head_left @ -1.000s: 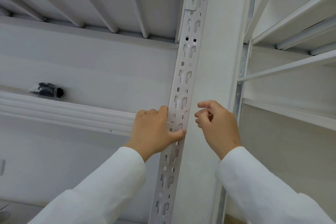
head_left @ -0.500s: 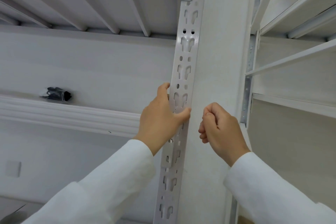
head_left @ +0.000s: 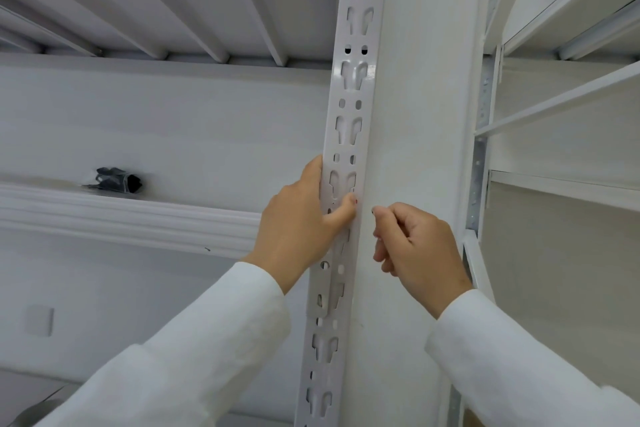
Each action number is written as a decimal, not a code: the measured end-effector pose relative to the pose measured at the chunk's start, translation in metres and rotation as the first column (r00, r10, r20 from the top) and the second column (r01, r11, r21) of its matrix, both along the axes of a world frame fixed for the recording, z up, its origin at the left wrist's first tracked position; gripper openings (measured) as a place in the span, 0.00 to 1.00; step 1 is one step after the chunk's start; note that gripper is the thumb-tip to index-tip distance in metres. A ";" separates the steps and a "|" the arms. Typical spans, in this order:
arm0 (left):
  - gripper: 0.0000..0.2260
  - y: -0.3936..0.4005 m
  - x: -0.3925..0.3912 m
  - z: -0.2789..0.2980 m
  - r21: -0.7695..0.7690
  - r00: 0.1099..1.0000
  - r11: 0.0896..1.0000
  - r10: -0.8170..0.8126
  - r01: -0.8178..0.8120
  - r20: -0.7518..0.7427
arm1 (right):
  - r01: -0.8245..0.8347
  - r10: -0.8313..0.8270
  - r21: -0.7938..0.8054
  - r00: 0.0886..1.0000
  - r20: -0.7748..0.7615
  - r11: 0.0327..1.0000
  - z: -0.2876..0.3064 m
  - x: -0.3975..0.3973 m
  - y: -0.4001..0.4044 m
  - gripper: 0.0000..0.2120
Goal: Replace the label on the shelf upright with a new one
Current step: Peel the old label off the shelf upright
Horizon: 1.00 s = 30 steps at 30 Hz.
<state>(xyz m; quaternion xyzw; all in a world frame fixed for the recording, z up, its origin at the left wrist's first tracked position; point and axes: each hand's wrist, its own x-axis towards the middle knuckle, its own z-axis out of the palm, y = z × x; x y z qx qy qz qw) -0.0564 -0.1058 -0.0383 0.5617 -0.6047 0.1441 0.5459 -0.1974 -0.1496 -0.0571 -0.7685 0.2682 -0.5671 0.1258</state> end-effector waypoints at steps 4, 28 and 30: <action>0.18 0.002 0.002 0.006 0.022 1.000 1.000 0.022 -0.021 -0.015 | -0.089 0.083 0.065 0.993 0.088 0.994 0.003 -0.002 -0.005 0.09; 0.14 0.006 -0.019 0.009 0.046 0.973 0.972 0.228 -0.229 0.038 | 0.054 -0.056 0.124 0.998 0.015 0.991 0.007 0.009 0.002 0.08; 0.14 0.004 -0.021 0.006 0.016 0.960 0.962 0.269 -0.271 0.076 | 0.054 -0.058 0.139 0.998 0.026 0.989 0.007 0.009 0.002 0.09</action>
